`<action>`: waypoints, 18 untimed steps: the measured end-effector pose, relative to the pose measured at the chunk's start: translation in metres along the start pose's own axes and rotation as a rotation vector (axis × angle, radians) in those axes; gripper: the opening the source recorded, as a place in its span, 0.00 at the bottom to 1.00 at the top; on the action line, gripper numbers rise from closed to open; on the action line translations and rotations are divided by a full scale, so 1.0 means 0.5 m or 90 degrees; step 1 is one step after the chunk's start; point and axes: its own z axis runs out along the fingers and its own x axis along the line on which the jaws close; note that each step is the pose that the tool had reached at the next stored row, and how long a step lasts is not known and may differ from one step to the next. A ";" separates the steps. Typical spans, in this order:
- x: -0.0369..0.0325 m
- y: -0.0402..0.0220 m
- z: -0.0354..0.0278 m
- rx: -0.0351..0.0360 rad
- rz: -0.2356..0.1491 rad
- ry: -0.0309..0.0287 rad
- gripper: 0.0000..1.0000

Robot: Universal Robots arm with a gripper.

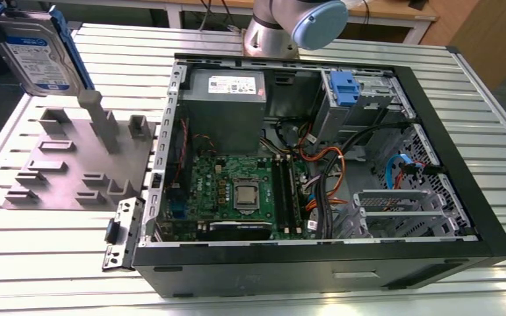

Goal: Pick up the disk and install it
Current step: 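Pick up the disk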

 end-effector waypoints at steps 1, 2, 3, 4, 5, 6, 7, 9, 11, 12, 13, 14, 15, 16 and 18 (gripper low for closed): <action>0.000 0.000 -0.001 0.0000 0.000 0.0000 0.36; 0.000 0.000 -0.001 0.0000 0.000 0.0000 0.36; 0.000 0.000 -0.002 0.0000 0.000 0.0000 0.36; 0.000 0.000 -0.004 -0.0001 0.000 0.0001 0.36; 0.000 0.000 -0.006 -0.0001 0.000 0.0001 0.36; 0.000 0.000 -0.007 0.0000 0.000 0.0000 0.36; 0.000 0.000 -0.009 0.0000 0.000 0.0000 0.36; 0.000 0.000 -0.013 0.0000 0.000 0.0000 0.36; 0.000 0.000 -0.016 0.0000 0.000 0.0000 0.36; 0.000 0.000 -0.017 0.0000 0.000 0.0000 0.36; 0.000 0.000 -0.019 0.0000 0.000 0.0000 0.36; 0.000 0.000 -0.020 0.0000 0.000 0.0000 0.36; 0.000 0.000 -0.020 0.0001 0.000 0.0000 0.36; 0.000 0.000 -0.020 0.0001 0.000 0.0000 0.36; 0.000 0.000 -0.020 0.0001 0.000 0.0000 0.36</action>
